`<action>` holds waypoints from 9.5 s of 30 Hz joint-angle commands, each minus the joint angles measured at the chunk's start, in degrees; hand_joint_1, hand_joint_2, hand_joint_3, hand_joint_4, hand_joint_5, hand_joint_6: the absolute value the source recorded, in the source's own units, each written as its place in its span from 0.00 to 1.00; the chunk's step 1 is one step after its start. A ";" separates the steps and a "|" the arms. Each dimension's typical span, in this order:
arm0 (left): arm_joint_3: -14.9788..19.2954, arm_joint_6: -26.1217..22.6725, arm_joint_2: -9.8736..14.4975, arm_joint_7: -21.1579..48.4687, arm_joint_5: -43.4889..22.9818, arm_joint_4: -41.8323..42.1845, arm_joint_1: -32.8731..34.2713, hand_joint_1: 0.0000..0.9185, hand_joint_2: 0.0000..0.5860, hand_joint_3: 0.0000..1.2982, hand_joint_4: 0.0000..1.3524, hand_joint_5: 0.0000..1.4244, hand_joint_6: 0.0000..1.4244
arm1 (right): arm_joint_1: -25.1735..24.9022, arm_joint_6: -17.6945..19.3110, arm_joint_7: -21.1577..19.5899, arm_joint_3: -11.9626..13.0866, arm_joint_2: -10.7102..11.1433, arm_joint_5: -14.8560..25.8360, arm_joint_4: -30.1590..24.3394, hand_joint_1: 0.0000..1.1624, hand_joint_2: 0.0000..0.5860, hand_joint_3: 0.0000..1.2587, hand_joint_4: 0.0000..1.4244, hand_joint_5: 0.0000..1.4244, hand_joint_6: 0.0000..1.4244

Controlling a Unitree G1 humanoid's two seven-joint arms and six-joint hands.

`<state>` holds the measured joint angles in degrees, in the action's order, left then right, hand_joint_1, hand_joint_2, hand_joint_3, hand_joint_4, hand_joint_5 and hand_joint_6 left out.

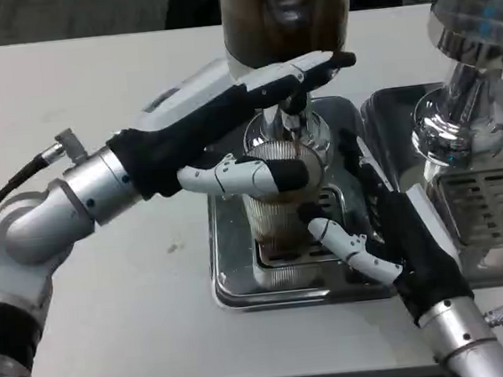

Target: Grasp the cup under the faucet to collect the drink, then remove the cup.

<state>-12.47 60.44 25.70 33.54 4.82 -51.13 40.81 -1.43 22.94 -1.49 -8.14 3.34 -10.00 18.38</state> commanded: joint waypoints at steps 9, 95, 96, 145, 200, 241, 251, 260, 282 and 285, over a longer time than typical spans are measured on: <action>-0.94 -0.99 1.42 1.75 1.88 0.93 -2.00 0.00 0.13 0.08 0.03 0.09 0.04 | -3.31 1.74 1.67 0.59 0.07 1.09 3.54 0.46 0.44 0.00 0.00 0.00 0.00; 17.05 -17.43 -0.06 16.88 -27.65 29.30 -10.27 0.00 0.14 0.17 0.13 0.16 0.11 | -3.77 3.95 1.56 1.67 -0.16 1.89 6.33 0.47 0.46 0.00 0.01 0.00 0.02; 17.77 -17.28 -0.24 16.62 -28.17 29.91 -10.92 0.00 0.15 0.18 0.14 0.17 0.11 | -3.71 4.03 1.50 1.70 -0.19 1.89 6.30 0.47 0.46 0.00 0.01 0.00 0.02; 27.11 -13.77 3.33 5.89 -18.49 22.99 -31.82 0.05 0.16 0.28 0.23 0.27 0.17 | -9.75 6.47 3.27 -2.10 0.83 -1.38 11.75 0.49 0.36 0.00 0.00 0.00 0.00; 26.80 -15.60 6.10 5.00 -18.22 24.38 -34.32 0.05 0.16 0.31 0.27 0.29 0.18 | -11.97 7.42 -3.70 -3.33 -1.13 -5.92 18.41 0.53 0.35 0.00 0.00 0.00 0.00; 27.18 -17.12 7.57 5.18 -18.41 25.22 -35.61 0.04 0.17 0.33 0.31 0.33 0.19 | -18.45 9.97 -8.91 -4.72 -5.68 -7.25 32.86 0.56 0.35 0.00 0.00 0.00 0.01; 27.27 -17.53 7.92 5.21 -18.31 25.30 -36.15 0.02 0.16 0.33 0.33 0.34 0.20 | -19.83 12.69 -12.84 -4.08 -7.81 -7.27 37.95 0.58 0.35 0.00 0.09 0.13 0.14; 27.21 -17.90 8.20 5.24 -18.20 25.86 -36.94 0.00 0.15 0.33 0.33 0.34 0.21 | -19.61 13.96 -17.33 -3.42 -9.11 -7.43 39.73 0.59 0.35 0.09 0.20 0.25 0.27; 26.92 -18.69 8.66 5.54 -17.96 27.04 -38.28 0.00 0.12 0.33 0.34 0.34 0.21 | -17.62 16.72 -29.81 -4.37 -9.77 -11.34 39.73 0.64 0.36 0.25 0.38 0.47 0.58; 26.80 -18.74 8.59 5.59 -17.93 27.06 -38.22 0.00 0.12 0.33 0.34 0.34 0.21 | -17.22 17.47 -31.24 -4.49 -9.64 -11.80 39.40 0.67 0.34 0.29 0.42 0.52 0.66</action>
<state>14.70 42.09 33.29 38.46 -13.22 -24.77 2.85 -21.03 39.94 -31.44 -12.38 -5.71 -21.18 57.80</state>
